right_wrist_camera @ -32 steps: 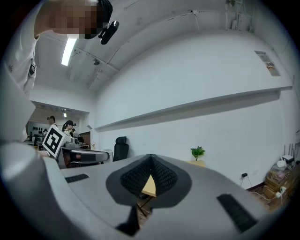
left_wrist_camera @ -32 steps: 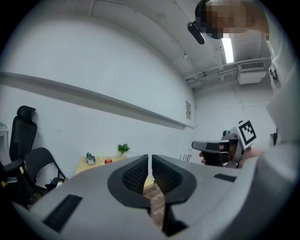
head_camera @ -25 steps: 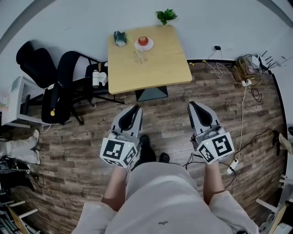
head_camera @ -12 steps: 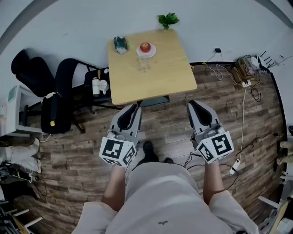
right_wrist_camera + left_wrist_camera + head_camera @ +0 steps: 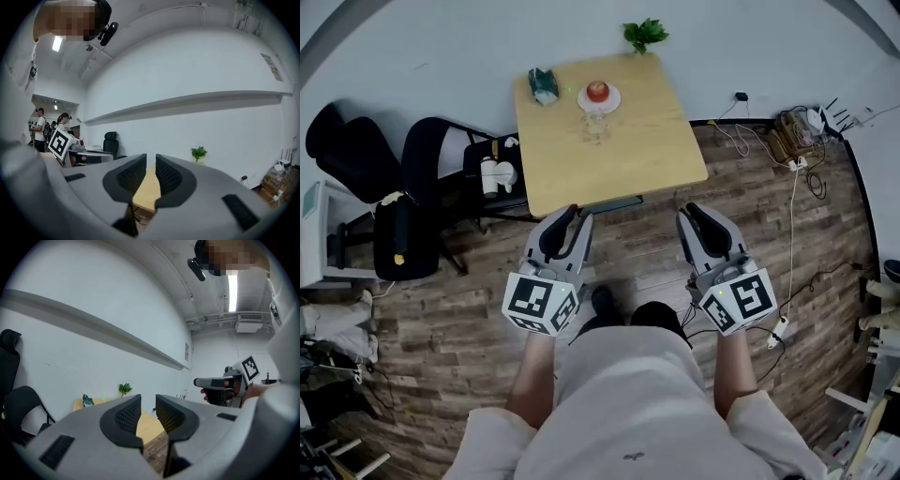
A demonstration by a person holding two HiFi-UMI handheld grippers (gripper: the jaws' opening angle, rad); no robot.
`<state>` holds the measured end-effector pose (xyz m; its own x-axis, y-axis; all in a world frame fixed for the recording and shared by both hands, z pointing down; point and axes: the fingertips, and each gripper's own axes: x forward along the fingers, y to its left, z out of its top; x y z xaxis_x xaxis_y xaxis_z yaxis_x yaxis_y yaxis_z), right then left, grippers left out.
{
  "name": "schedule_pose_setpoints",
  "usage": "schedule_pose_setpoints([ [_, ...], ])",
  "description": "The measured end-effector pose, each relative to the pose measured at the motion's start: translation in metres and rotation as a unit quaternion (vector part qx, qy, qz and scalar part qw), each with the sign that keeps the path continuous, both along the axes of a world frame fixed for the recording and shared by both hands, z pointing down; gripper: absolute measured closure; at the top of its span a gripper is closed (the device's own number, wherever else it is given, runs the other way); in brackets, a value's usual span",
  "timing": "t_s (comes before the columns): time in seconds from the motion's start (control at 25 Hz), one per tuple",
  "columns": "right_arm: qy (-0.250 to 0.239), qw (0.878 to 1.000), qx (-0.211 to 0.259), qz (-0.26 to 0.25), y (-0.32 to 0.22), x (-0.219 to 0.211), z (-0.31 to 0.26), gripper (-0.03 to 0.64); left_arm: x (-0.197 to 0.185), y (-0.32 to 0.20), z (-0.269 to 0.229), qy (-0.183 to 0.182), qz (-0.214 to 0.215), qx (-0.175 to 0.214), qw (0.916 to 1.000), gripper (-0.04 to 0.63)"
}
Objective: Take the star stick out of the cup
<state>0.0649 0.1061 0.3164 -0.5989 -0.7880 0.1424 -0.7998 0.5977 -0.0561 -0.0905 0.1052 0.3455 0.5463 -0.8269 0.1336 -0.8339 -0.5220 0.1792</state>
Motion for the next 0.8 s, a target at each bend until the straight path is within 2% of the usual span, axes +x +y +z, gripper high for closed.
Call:
schedule_pose_setpoints([
  [0.48, -0.001, 1.0, -0.02, -0.02, -0.027, -0.022, 0.017, 0.517, -0.012, -0.019, 0.022, 0.002, -0.01, -0.026, 0.9996, 0.502],
  [0.8, -0.014, 0.998, -0.025, -0.053, -0.088, -0.028, 0.023, 0.517, -0.015, -0.066, 0.019, -0.011, -0.038, -0.03, 0.9988, 0.5],
])
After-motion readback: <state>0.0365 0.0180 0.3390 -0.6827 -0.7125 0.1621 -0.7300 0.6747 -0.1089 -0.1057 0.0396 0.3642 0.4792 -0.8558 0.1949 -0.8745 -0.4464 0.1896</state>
